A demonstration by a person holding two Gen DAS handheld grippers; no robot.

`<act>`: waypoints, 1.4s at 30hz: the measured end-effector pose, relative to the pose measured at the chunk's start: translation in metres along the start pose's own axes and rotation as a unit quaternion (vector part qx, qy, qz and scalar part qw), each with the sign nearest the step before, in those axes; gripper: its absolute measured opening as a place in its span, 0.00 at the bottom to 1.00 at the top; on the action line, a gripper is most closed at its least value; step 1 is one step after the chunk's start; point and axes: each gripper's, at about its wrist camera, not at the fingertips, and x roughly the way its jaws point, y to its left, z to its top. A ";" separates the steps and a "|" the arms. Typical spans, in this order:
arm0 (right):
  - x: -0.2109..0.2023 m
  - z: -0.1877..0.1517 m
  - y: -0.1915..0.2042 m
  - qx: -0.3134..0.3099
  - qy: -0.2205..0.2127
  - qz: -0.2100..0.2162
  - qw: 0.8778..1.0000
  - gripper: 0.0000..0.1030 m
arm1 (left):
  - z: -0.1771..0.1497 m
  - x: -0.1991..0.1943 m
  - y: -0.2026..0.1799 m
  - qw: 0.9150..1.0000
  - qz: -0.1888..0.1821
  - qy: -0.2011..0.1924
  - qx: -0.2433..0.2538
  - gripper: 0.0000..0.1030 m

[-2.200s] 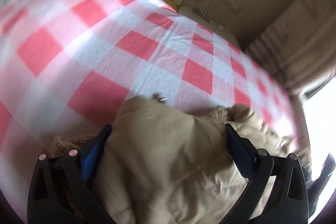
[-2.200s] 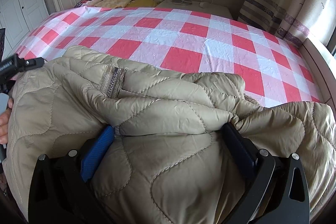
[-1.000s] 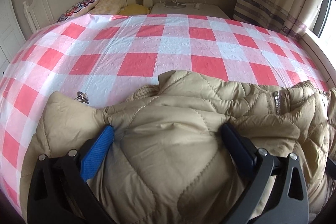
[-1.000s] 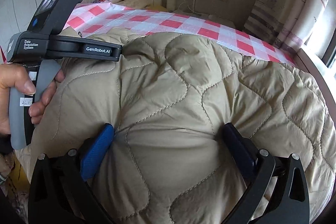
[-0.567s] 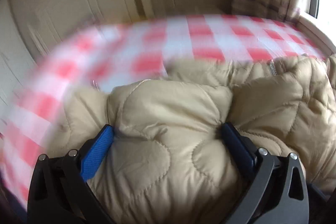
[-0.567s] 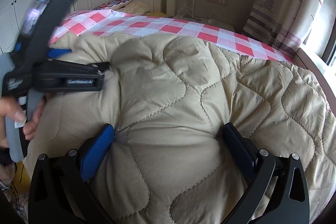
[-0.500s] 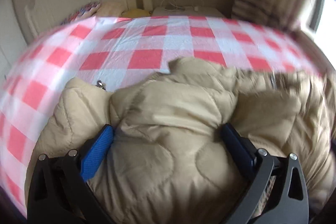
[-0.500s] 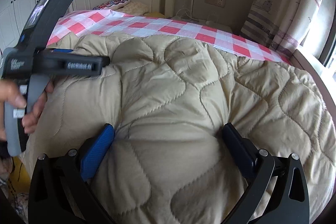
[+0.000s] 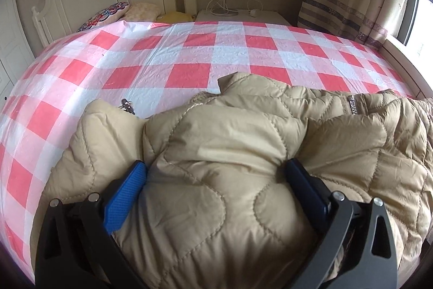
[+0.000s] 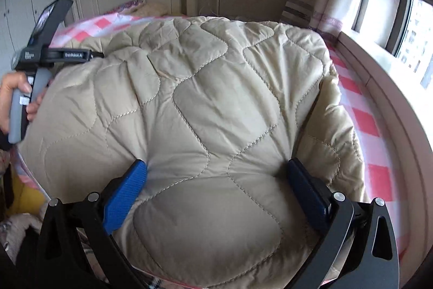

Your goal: Fold large clothes

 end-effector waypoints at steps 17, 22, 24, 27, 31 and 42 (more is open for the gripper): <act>-0.027 0.042 -0.029 0.030 -0.024 -0.085 0.996 0.95 | -0.001 -0.001 0.003 1.000 -0.003 -0.001 -0.003 0.98; -0.001 0.112 -0.028 0.026 -0.051 -0.044 0.997 0.95 | -0.001 -0.001 0.005 1.000 -0.004 0.000 -0.004 0.98; 0.046 0.130 -0.043 0.051 0.001 -0.033 0.998 0.95 | -0.001 -0.001 0.004 1.000 -0.004 0.000 -0.004 0.98; 0.117 0.119 -0.077 0.110 0.083 -0.007 0.990 0.96 | -0.001 -0.002 0.004 1.000 -0.009 -0.002 -0.007 0.98; 0.116 0.116 -0.091 0.156 0.073 -0.015 0.985 0.96 | -0.001 -0.002 0.004 1.000 -0.010 -0.001 -0.009 0.98; 0.109 0.104 -0.089 0.153 0.067 -0.021 0.986 0.96 | 0.003 -0.040 0.020 0.999 0.032 -0.034 0.003 0.98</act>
